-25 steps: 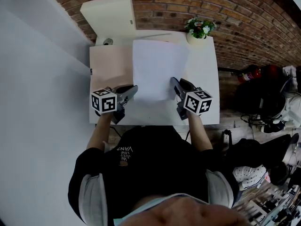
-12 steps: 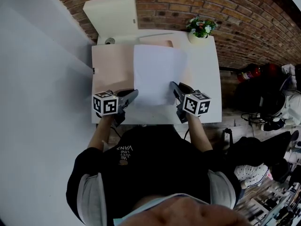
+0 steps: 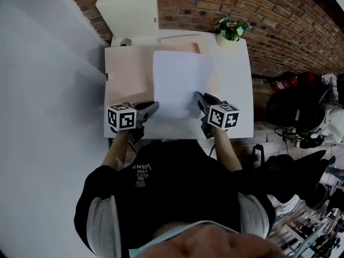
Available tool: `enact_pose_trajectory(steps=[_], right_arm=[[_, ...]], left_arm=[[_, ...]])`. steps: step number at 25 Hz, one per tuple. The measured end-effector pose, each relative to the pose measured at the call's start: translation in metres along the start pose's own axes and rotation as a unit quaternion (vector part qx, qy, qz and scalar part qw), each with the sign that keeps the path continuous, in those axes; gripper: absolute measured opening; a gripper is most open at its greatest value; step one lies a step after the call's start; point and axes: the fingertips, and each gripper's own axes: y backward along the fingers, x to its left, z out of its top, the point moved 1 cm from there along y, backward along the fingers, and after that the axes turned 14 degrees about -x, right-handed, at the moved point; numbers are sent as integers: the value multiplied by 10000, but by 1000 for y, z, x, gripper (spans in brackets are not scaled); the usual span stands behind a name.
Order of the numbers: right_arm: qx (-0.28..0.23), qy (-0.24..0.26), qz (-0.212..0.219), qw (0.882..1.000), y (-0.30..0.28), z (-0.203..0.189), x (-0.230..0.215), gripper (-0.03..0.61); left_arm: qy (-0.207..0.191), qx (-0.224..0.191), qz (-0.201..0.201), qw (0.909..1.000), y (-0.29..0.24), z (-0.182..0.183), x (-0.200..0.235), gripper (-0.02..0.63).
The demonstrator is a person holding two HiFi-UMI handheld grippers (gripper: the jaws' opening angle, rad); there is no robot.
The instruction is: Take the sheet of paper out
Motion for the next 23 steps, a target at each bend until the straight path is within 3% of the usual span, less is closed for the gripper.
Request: enact_pose_trajectory(steps=[23], right_arm=[[-4,15,-27,10000,-12,-1,1,0]], left_arm=[[7,-92,87,9999,3,6,11,2]])
